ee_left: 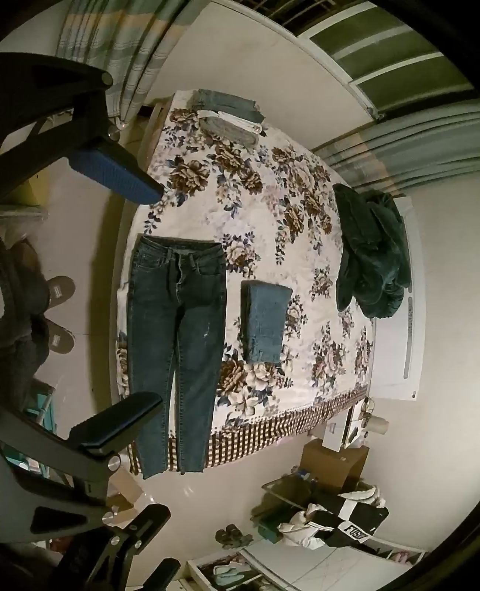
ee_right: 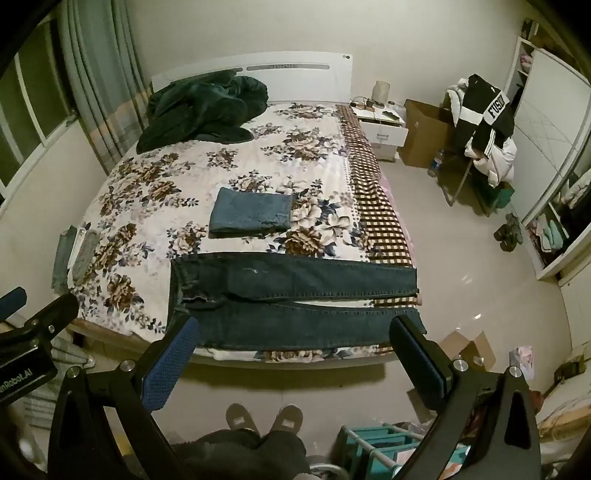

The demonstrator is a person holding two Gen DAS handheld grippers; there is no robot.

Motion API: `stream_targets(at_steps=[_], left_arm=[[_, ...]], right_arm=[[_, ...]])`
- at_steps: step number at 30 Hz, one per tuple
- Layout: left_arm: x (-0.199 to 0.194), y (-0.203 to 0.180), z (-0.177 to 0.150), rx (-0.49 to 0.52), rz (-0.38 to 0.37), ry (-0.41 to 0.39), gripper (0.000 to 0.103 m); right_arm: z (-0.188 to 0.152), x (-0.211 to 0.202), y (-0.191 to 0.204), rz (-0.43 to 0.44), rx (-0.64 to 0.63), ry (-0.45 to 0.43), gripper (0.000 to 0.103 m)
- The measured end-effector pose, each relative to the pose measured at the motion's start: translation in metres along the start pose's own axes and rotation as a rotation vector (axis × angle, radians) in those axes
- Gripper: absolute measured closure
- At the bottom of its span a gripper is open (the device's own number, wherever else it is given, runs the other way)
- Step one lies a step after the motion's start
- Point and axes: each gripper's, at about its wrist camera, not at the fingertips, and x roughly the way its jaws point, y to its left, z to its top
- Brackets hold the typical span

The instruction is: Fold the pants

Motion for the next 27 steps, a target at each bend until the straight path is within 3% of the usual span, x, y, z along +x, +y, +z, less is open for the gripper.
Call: stream_targets(at_steps=[27], left_arm=[[-0.008,-0.004,0.012,0.005,0.006,-0.014,0.0]], right_arm=[[0.0,-0.001,0.0,0.007,0.001,0.0,0.0]])
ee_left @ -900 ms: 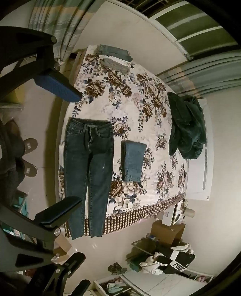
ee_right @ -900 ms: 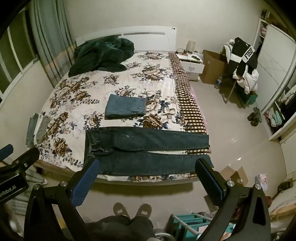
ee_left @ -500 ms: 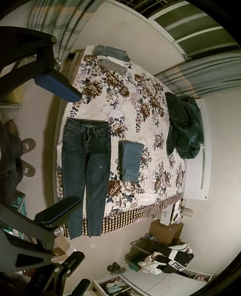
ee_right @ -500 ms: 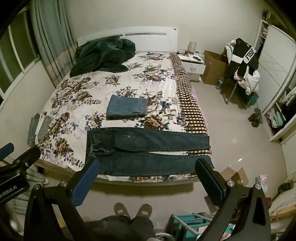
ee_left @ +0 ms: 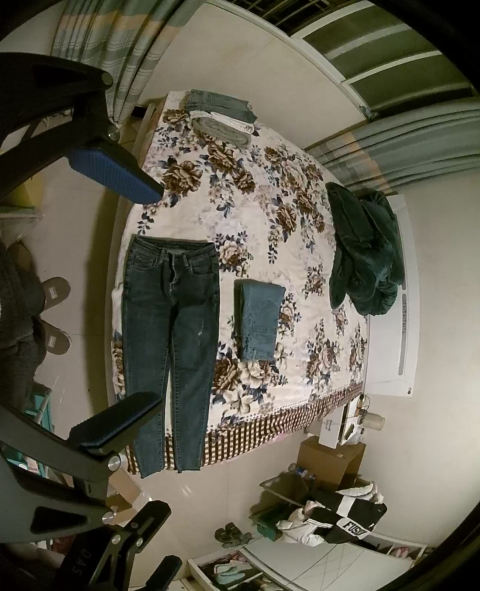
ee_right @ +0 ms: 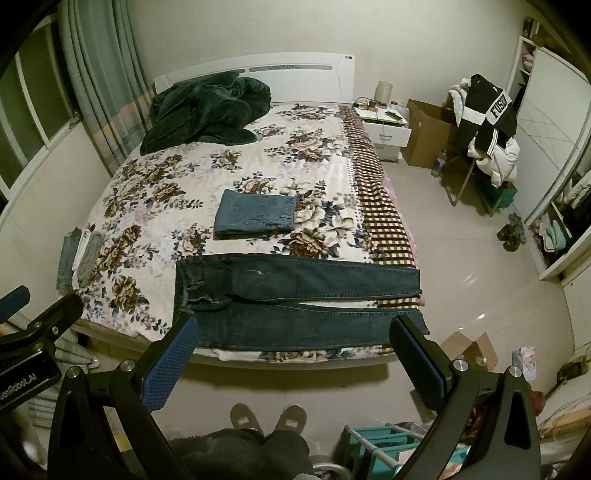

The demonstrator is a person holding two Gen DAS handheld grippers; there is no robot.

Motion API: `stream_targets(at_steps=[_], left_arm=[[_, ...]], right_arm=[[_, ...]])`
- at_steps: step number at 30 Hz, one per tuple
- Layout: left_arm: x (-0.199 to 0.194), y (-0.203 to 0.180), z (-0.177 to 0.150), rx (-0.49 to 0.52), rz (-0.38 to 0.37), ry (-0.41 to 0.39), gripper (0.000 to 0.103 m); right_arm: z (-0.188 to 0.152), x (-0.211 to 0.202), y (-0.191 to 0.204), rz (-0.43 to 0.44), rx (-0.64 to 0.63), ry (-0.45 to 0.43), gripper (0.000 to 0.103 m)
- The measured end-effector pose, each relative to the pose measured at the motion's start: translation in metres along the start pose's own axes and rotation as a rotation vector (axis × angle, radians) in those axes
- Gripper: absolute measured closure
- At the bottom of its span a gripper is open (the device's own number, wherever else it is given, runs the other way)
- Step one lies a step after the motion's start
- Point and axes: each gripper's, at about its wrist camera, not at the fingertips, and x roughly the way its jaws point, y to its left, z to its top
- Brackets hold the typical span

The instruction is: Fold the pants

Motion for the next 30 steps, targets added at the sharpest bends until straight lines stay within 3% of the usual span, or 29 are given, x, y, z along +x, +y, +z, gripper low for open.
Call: stream_targets(at_steps=[30], left_arm=[[-0.0036,-0.0009,0.0001,0.002,-0.003,-0.01,0.0]], right_arm=[[0.0,0.0001,-0.0008,0.004,0.003,0.0,0.0]])
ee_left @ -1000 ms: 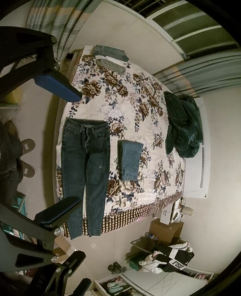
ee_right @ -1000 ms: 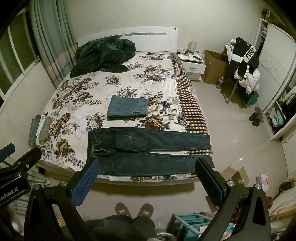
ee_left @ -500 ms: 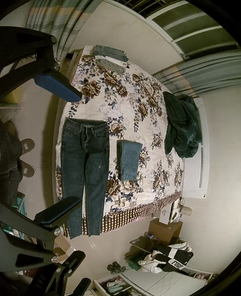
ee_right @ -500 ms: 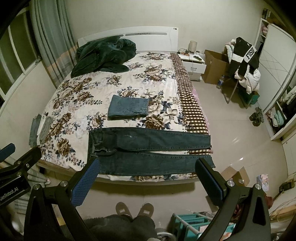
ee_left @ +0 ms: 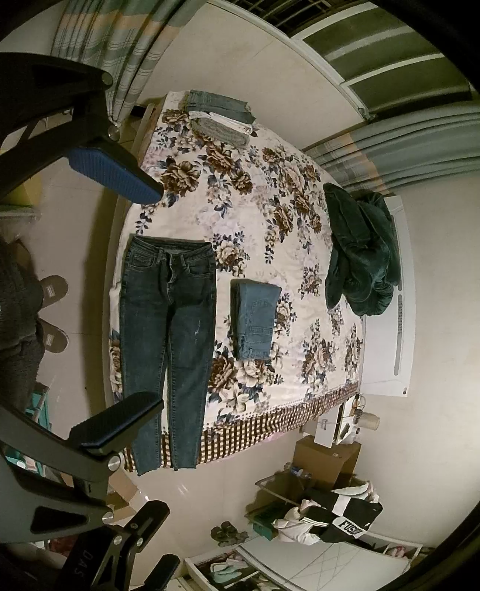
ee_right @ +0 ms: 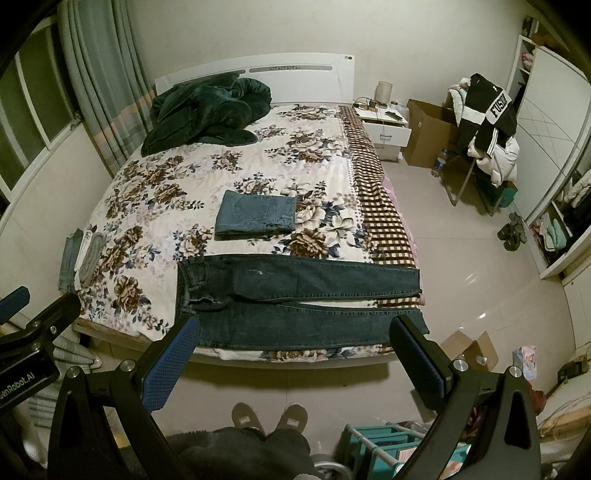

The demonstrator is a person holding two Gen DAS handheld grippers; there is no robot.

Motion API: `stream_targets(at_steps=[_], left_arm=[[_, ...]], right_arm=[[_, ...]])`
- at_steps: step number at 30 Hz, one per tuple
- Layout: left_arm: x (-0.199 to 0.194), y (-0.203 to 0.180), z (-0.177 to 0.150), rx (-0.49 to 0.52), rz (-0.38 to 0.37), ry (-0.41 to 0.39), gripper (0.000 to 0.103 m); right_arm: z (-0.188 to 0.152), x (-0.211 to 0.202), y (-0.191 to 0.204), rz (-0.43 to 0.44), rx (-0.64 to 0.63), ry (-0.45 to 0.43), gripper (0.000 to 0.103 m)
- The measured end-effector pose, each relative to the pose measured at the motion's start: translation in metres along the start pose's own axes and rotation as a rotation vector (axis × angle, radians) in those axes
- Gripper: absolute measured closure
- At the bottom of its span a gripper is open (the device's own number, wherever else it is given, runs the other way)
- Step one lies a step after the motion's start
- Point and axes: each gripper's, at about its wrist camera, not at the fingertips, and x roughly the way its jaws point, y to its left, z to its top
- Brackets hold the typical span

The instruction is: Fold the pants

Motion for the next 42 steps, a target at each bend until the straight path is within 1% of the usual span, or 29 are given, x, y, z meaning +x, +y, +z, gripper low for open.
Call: stream_targets(at_steps=[22,23,25,33,35,39,42], left_arm=[[0.0,0.001,-0.001,-0.001,-0.001,-0.004,0.0],[0.0,0.001,-0.002,-0.001,-0.001,-0.005,0.0],[0.0,0.001,-0.002,0.0,-0.001,-0.005,0.0],[-0.003,0.002,0.0,0.0,-0.002,-0.004,0.0],[-0.008,-0.006,0.015,-0.003,-0.002,0.002,0.0],[-0.009,-0.014,0.023,-0.003,0.003,0.001,0.0],[0.002,-0.018,0.033,-0.02,0.031,-0.019,0.0]], right_arm=[[0.0,0.0,-0.001,0.004,0.002,0.002,0.0],[0.004,-0.007,0.008,0.006,0.003,0.003,0.0],[0.007,-0.009,0.011,0.005,0.002,0.003,0.0],[0.006,-0.008,0.011,0.007,0.003,0.005,0.0],[0.01,-0.01,0.021,0.01,0.003,0.01,0.0],[0.012,-0.011,0.024,0.009,0.009,0.021,0.0],[0.0,0.011,0.022,-0.005,0.029,0.021,0.0]])
